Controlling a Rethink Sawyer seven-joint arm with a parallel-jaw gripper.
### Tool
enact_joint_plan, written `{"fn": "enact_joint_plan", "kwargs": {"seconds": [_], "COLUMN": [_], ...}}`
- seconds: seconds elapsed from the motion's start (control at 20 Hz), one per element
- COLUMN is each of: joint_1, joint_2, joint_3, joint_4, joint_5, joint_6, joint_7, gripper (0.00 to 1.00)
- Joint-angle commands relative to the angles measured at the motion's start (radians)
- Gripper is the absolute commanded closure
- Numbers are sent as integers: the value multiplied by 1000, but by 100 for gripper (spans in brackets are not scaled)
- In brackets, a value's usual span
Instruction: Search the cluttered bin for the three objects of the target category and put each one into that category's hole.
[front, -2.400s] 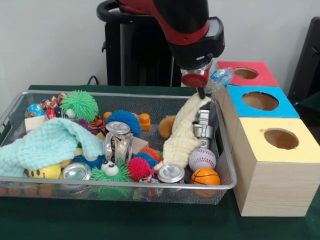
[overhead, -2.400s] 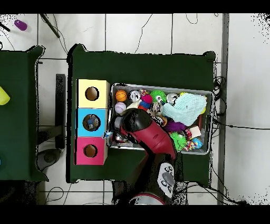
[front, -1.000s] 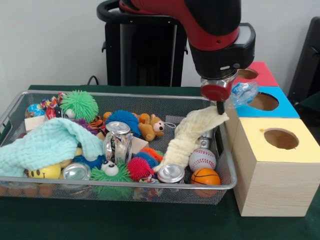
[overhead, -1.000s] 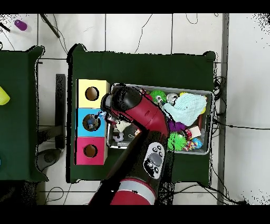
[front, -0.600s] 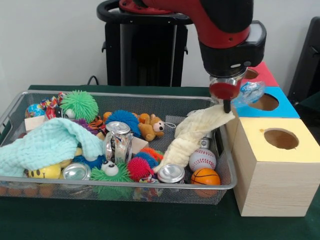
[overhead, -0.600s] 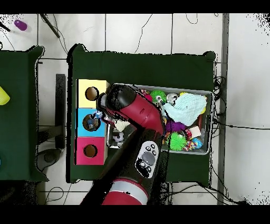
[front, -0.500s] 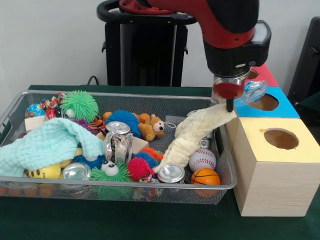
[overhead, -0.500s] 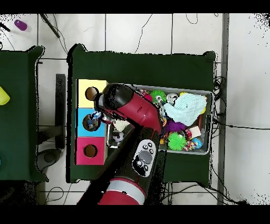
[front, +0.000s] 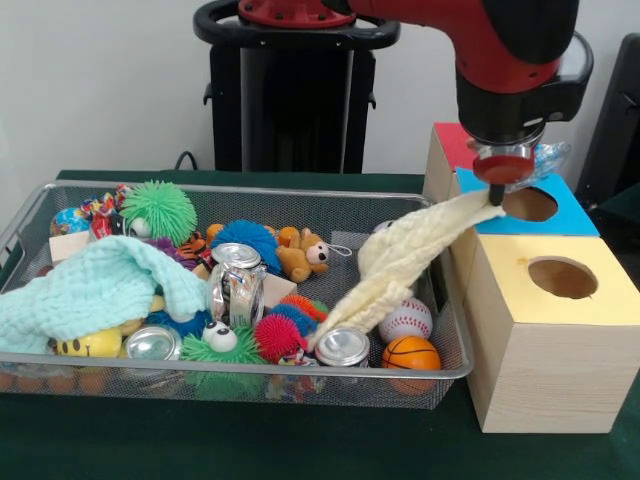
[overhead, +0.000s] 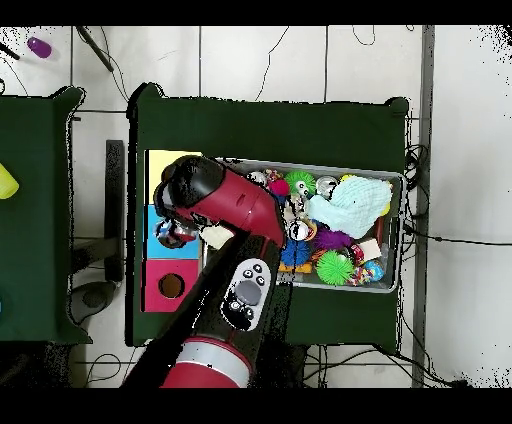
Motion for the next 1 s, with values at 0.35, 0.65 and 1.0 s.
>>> {"fn": "enact_joint_plan", "kwargs": {"seconds": [0.35,0.65,1.0], "joint_1": [-1,21,37], "joint_2": [36,22,11], "joint_3": [14,-1,-10], "joint_4": [-2,14,37], "joint_5": [-25,-39,-40], "joint_6": [52,60,60], "joint_7": [275,260,240], "gripper": [0,0,0]}}
